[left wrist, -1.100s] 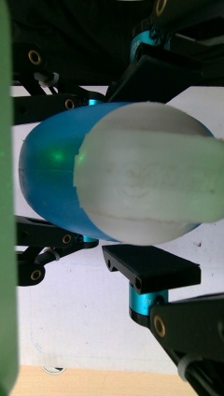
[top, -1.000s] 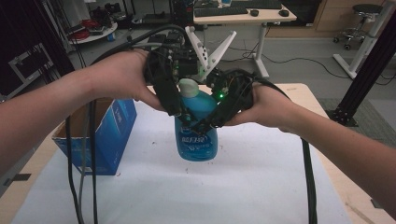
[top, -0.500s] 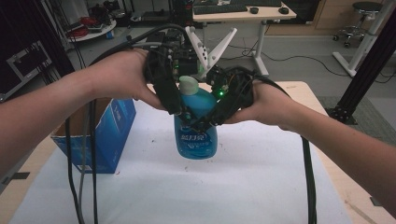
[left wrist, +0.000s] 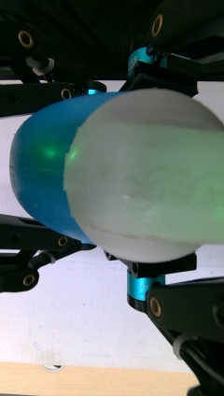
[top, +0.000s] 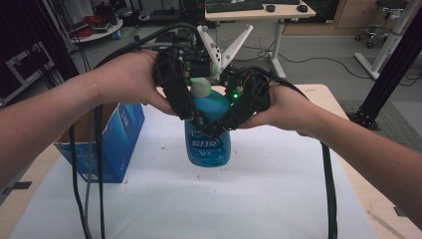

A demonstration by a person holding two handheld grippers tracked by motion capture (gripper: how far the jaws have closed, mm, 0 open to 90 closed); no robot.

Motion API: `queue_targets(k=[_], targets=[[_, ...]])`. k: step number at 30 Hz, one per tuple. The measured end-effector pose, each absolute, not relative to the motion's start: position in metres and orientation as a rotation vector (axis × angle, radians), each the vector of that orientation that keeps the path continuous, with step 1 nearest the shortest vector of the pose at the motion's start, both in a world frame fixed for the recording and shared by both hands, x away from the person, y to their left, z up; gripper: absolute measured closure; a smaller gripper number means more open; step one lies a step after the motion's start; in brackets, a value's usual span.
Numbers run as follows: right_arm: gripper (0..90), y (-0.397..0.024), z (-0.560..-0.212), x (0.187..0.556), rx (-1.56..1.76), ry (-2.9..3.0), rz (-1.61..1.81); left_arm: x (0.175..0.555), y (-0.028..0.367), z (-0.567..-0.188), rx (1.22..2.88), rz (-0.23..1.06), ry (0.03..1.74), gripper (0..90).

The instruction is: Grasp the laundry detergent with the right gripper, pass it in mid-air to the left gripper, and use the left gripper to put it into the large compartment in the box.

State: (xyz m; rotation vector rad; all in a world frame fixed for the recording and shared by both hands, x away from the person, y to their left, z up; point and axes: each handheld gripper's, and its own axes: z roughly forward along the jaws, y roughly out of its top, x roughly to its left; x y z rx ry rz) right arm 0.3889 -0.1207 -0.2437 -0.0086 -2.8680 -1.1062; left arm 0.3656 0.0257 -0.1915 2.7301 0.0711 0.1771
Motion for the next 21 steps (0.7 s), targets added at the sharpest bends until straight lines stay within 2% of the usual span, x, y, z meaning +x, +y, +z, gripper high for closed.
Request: queue_targets(k=[21], targets=[[46.4, -0.1176, -0.2468, 0.3857, -0.004, -2.881, -1.049, 0.3652, 0.0269, -0.1942, 2.750, 0.153, 0.075, 38.2]])
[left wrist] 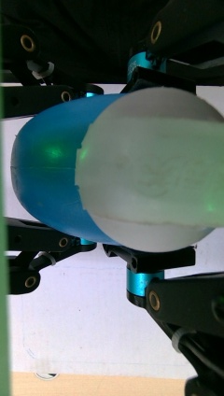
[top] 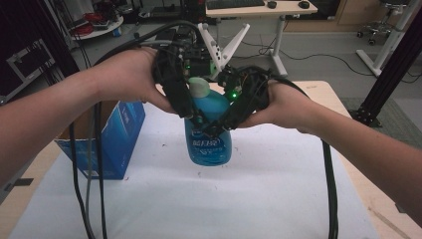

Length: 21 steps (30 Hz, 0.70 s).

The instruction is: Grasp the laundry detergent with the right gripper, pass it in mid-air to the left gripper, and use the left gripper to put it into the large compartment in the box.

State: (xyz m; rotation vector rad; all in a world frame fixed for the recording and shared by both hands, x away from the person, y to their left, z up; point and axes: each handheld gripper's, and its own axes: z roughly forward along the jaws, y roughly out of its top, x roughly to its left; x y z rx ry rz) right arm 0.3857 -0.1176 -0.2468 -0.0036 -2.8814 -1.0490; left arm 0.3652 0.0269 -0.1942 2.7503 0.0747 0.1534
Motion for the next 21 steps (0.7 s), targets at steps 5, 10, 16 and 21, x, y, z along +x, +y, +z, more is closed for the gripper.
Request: queue_targets(k=[5, 10, 16, 21], targets=[[45.0, -0.117, -0.251, 0.386, 0.013, -2.872, -1.039, 0.365, 0.027, -0.197, 2.756, 0.138, 0.083, 38.5], [30.4, -0.115, -0.256, 0.384, 0.008, -2.842, -1.034, 0.364, 0.028, -0.201, 2.760, 0.108, 0.086, 38.5], [12.4, -0.117, -0.262, 0.385, -0.032, -2.804, -1.063, 0.367, 0.034, -0.198, 2.752, 0.099, 0.114, 38.5], [12.4, -0.133, -0.256, 0.392, -0.141, -2.790, -1.113, 0.366, 0.040, -0.195, 2.744, 0.077, 0.140, 38.4]])
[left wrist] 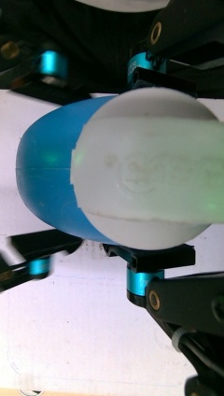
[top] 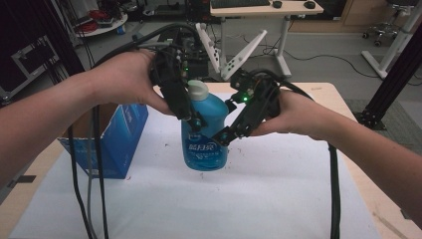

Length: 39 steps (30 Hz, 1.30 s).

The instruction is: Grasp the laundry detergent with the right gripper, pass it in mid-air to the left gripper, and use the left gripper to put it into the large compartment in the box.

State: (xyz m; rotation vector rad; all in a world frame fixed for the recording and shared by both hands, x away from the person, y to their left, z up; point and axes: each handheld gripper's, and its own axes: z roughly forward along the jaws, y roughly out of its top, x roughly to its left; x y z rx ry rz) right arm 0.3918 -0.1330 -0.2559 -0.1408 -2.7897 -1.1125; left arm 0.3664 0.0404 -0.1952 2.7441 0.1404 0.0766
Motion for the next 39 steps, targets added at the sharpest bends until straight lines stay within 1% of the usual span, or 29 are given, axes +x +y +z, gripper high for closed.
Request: queue_targets(k=[3, 7, 13, 21, 26, 33, 37, 39], targets=[[12.4, -0.146, -0.254, 0.397, -0.215, -2.810, -1.107, 0.366, 0.044, -0.192, 2.735, 0.065, 0.153, 38.4], [12.4, -0.165, -0.256, 0.405, -0.317, -2.843, -1.082, 0.365, 0.053, -0.187, 2.729, 0.049, 0.212, 38.4], [12.4, -0.197, -0.256, 0.414, -0.477, -2.880, -1.073, 0.365, 0.073, -0.172, 2.704, 0.092, 0.310, 38.4], [12.4, -0.234, -0.257, 0.419, -0.661, -2.930, -1.044, 0.366, 0.117, -0.147, 2.634, 0.193, 0.550, 38.4], [12.4, -0.254, -0.259, 0.420, -0.762, -2.951, -1.028, 0.366, 0.151, -0.127, 2.564, 0.284, 0.757, 38.3], [12.4, -0.282, -0.261, 0.426, -0.896, -2.927, -1.046, 0.359, 0.199, -0.095, 2.423, 0.409, 1.037, 38.3], [12.4, -0.294, -0.264, 0.429, -0.954, -2.923, -1.035, 0.356, 0.221, -0.088, 2.379, 0.457, 1.143, 38.4], [12.4, -0.299, -0.264, 0.431, -0.975, -2.921, -1.036, 0.356, 0.230, -0.090, 2.369, 0.478, 1.168, 38.4]])
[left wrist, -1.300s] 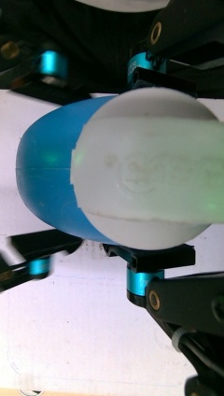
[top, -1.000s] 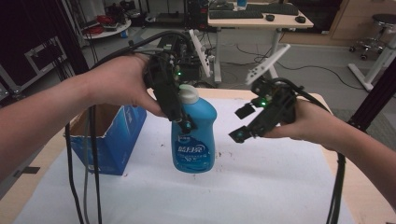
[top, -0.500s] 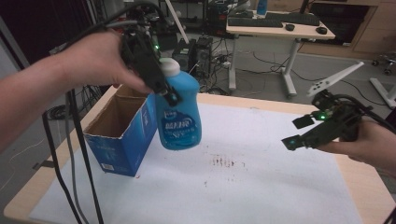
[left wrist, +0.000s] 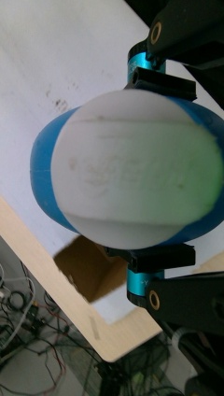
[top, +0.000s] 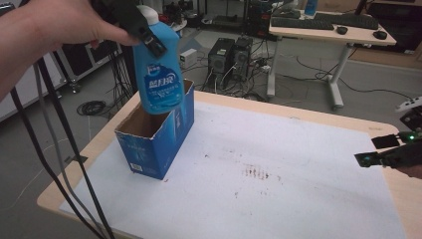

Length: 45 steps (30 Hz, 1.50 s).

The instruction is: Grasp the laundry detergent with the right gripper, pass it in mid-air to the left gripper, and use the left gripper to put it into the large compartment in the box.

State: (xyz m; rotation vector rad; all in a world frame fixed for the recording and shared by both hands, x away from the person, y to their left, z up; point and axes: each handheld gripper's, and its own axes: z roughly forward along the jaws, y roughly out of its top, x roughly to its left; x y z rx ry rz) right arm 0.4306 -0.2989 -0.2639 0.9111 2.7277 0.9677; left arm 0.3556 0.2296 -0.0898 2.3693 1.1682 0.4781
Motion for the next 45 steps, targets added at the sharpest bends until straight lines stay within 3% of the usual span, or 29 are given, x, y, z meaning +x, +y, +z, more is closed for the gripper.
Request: queue_targets(k=[16, 22, 45], targets=[[12.4, -0.317, -0.264, 0.431, 0.961, 2.699, 0.951, 0.372, 0.255, -0.135, 2.400, 0.511, 1.304, 38.4], [12.4, -0.321, -0.263, 0.430, 0.978, 2.691, 0.940, 0.378, 0.258, -0.163, 2.426, 0.460, 1.311, 38.4], [12.4, -0.317, -0.273, 0.427, 0.967, 2.726, 0.857, 0.392, 0.256, -0.261, 2.590, 0.383, 1.218, 38.4]])
